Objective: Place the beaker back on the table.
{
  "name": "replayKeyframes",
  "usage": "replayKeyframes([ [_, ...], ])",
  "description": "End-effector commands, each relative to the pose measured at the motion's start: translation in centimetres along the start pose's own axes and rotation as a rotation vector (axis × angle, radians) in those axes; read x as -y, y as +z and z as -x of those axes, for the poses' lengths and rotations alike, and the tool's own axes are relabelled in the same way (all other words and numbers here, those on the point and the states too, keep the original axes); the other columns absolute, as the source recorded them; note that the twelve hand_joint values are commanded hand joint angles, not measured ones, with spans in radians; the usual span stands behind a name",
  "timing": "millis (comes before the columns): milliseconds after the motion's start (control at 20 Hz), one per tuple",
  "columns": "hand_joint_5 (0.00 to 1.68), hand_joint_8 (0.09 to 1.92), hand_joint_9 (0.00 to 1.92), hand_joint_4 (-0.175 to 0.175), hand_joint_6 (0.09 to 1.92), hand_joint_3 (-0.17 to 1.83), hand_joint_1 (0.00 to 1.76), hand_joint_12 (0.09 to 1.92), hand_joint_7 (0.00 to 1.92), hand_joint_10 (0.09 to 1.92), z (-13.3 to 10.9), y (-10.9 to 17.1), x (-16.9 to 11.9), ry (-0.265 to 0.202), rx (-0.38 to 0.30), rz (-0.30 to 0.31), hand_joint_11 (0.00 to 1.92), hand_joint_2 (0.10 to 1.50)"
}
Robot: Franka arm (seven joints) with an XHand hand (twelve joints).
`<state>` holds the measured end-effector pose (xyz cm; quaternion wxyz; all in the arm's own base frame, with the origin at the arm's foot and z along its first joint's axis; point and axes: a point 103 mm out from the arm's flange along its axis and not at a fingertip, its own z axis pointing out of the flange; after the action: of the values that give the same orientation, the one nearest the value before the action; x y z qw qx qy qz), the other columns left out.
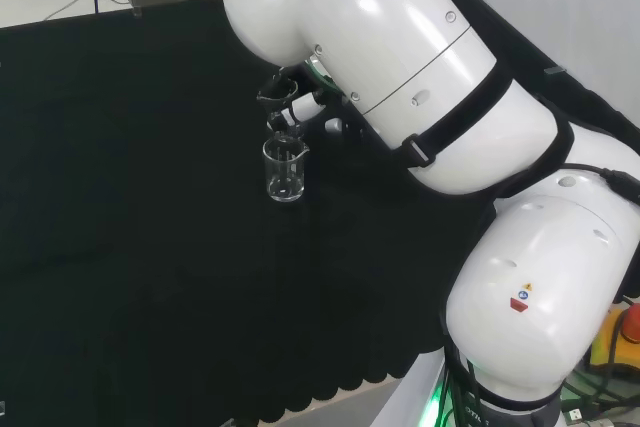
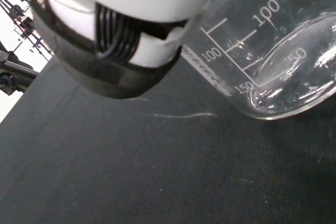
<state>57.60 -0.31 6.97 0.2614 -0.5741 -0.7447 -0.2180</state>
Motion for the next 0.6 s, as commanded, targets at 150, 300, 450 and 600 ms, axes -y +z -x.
replayKeyframes([
  [150,1.32,0.54,1.56,-0.175,0.41,0.22,1.42,0.61,1.29,0.09,0.39,1.01,-0.23,0.009,-0.013,-0.015,1.32,0.84],
  [300,1.26,0.67,1.54,-0.175,0.51,0.1,1.42,0.63,1.21,0.09,0.65,0.92,0.06,0.003,-0.016,-0.034,1.29,0.92],
  [450,1.06,0.82,1.46,-0.069,0.66,0.02,1.43,0.74,1.12,0.09,0.7,0.68,0.25,-0.006,-0.003,-0.051,1.21,0.98],
  [600,0.88,0.68,1.3,0.0,0.74,-0.03,1.31,0.88,0.96,0.09,0.69,0.6,0.65,-0.006,0.013,-0.093,1.06,0.96],
])
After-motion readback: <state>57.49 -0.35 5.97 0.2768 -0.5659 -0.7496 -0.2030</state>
